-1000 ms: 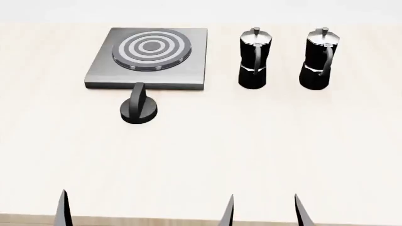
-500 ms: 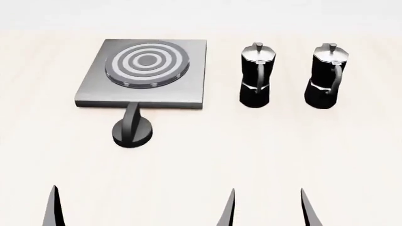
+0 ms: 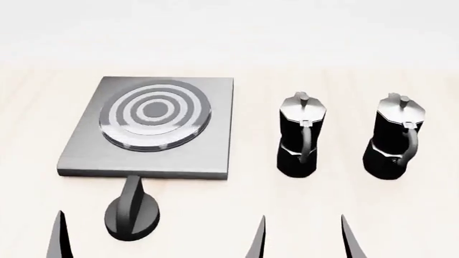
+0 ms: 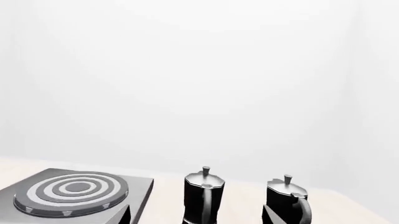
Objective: Turn off the stove.
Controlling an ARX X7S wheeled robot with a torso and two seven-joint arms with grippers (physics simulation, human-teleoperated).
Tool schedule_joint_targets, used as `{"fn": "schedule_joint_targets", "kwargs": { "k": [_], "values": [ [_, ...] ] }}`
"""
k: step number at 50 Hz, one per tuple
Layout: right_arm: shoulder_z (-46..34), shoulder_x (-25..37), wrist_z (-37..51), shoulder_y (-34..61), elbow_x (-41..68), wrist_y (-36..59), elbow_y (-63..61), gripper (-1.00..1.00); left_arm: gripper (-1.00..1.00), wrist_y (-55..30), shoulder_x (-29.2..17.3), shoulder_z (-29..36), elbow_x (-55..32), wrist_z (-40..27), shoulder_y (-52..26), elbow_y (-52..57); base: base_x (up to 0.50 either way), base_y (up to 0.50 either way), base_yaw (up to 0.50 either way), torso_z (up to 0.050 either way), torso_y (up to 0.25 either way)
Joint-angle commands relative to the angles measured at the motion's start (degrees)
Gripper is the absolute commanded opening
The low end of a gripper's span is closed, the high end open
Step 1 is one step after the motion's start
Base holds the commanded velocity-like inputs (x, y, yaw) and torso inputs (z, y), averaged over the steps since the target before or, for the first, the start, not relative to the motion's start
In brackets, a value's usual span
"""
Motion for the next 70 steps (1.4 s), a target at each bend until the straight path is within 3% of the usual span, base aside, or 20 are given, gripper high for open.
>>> {"fn": "schedule_joint_targets", "kwargs": {
  "k": [1,20,38,70],
  "values": [
    [-0.65,0.65,-0.07,0.18,0.86,0.33,-0.13,1.0,1.0,-0.22,-0.51,-0.33,-0.96,-0.58,-0.28,0.44,0.5,0.0,0.0,0.0,0.0],
    [-1.68,1.36,0.13,0.92,1.65,0.7,0.73,1.0,1.0,-0.02,-1.04,0.55,-0.85,-1.38,-0.58,0.0,0.49,0.0,0.0,0.0,0.001],
    [-2.4,1.98,0.75,1.2,1.84,1.17,1.06,1.0,1.0,0.61,-1.84,1.77,0.08,-1.82,-0.43,-0.71,0.0,0.0,0.0,0.0,-0.016],
    [-3.77,3.02,1.52,1.42,2.52,1.04,1.56,1.0,1.0,0.58,-2.93,2.03,-1.15,-3.22,-0.44,-0.05,0.0,0.0,0.0,-0.006,-0.173]
  ]
}}
